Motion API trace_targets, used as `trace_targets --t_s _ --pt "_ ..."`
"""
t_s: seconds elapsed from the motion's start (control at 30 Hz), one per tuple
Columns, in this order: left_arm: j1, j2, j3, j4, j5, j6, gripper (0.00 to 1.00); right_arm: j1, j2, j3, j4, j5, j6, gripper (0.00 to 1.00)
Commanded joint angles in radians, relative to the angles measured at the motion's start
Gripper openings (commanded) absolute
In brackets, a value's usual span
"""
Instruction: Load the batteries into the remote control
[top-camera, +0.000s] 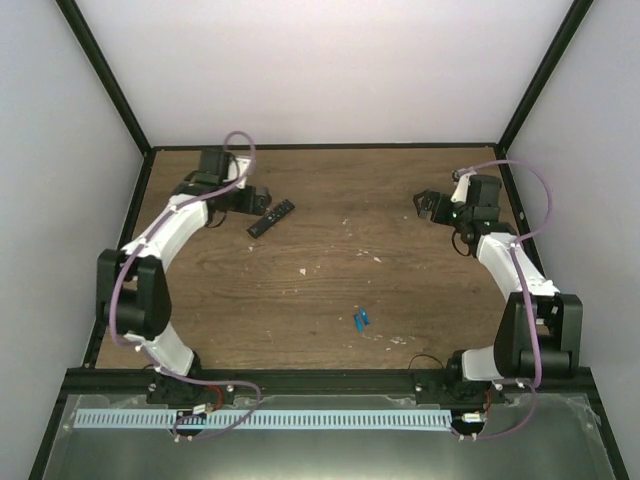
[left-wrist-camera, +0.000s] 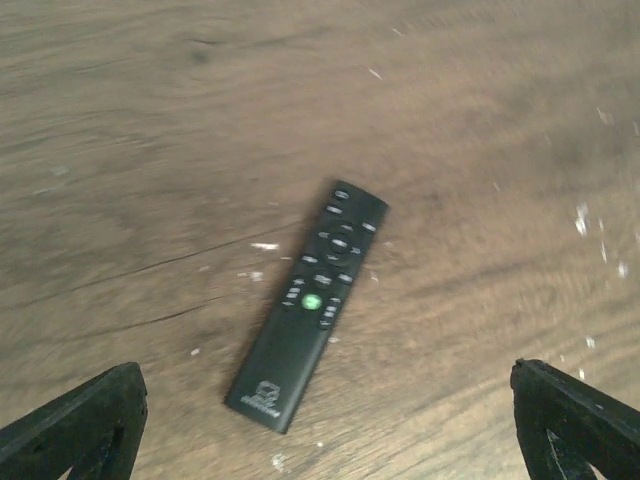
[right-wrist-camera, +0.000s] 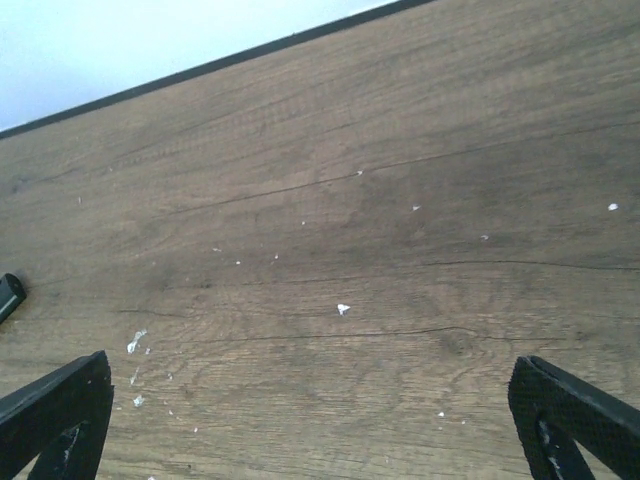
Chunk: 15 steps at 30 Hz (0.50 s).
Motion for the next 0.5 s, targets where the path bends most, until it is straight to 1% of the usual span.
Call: trace_targets --t_s 0.0,0.07,0.2,0.47 --pt "-0.075 0.101 0.108 -0.131 -0.019 0.238 1.00 0.038 0.045 0.084 -0.053 -0.010 -0.013 1.00" --pt "-0.079 0.146 0.144 -0.146 -0.016 0.260 1.00 0.053 0.061 0.105 -0.080 0.003 -0.018 1.00" --pt "-0.080 0.221 0.203 -0.155 -0.065 0.302 1.00 0.078 0.067 0.112 -0.091 0.008 -0.020 1.00" --pt "-0.095 0.405 0.368 -0.255 -0.114 0.382 1.00 0.084 0.102 0.124 -0.086 -0.016 -0.018 1.00"
